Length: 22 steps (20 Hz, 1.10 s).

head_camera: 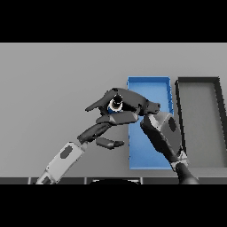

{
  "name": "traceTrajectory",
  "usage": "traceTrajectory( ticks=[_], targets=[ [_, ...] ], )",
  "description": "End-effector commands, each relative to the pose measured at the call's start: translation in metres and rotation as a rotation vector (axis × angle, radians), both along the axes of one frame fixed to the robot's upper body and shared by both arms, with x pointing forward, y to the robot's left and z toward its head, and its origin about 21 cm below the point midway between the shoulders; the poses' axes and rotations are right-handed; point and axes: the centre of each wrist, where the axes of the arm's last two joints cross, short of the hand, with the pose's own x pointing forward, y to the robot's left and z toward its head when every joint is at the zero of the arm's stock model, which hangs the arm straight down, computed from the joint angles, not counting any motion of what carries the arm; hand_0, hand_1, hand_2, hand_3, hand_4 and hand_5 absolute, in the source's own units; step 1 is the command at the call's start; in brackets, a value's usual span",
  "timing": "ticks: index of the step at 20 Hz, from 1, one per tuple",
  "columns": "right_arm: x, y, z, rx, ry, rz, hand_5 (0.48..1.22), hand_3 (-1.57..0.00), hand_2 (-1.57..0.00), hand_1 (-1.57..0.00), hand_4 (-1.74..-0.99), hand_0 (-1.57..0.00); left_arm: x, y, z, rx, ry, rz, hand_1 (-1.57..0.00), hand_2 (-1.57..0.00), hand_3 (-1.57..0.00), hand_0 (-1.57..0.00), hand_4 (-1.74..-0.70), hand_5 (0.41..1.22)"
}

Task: Pick up the blue pipe and place it into the blue bin.

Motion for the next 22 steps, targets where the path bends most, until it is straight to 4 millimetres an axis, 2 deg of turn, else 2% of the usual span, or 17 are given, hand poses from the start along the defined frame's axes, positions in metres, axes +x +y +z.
traceTrajectory(
  ticks=[1,3,6,9,12,14,18,19,22],
  targets=[
    [0.004,-0.002,0.011,0.007,-0.027,-0.008,1.221,-1.57,-1.57,-1.57,-1.495,-1.57,-0.004,0.000,-0.003,0.000,0.002,-0.002,0.00,0.00,0.00,0.00,-0.87,0.486],
    [0.019,-0.007,0.029,0.043,-0.041,-0.080,1.221,-1.57,-1.57,-1.57,-1.496,-1.57,0.002,0.004,-0.001,0.011,-0.001,0.003,0.00,0.00,0.00,0.00,-0.87,0.484],
    [0.039,-0.030,0.045,0.074,-0.054,-0.246,1.221,-1.57,-1.57,-1.57,-1.498,-1.57,0.000,0.007,0.000,0.011,0.009,0.010,0.00,0.00,0.00,0.00,-0.86,0.484],
    [0.064,-0.055,0.039,0.025,-0.018,-0.412,1.221,-1.57,-1.57,-1.57,-1.498,-1.57,0.001,0.008,0.001,0.037,0.008,0.030,0.00,0.00,0.00,0.00,-0.84,0.477],
    [0.091,-0.091,0.016,-0.023,0.105,-0.564,1.221,-1.57,-1.57,-1.57,-1.499,-1.57,0.003,0.010,0.000,0.051,-0.005,0.048,0.00,0.00,0.00,0.00,-0.83,0.467],
    [0.098,-0.110,-0.005,-0.047,0.181,-0.638,1.221,-1.57,-1.57,-1.57,-1.499,-1.57,-0.001,0.014,-0.001,0.042,-0.005,0.044,0.00,0.00,0.00,0.00,-0.83,0.463],
    [0.099,-0.135,-0.053,-0.114,0.327,-0.741,1.221,-1.57,-1.57,-1.57,-1.499,-1.57,-0.001,0.012,0.000,0.046,-0.010,0.045,0.00,0.00,0.00,0.00,-0.83,0.463],
    [0.097,-0.140,-0.064,-0.145,0.365,-0.778,1.221,-1.57,-1.57,-1.57,-1.499,-1.57,-0.001,0.017,0.000,0.046,-0.015,0.042,0.00,0.00,0.00,0.00,-0.83,0.464],
    [0.086,-0.152,-0.102,-0.192,0.484,-0.868,1.221,-1.57,-1.57,-1.57,-1.499,-1.57,-0.002,0.016,0.000,0.051,-0.005,0.035,0.00,0.00,0.00,0.00,-0.83,0.469]
  ],
)
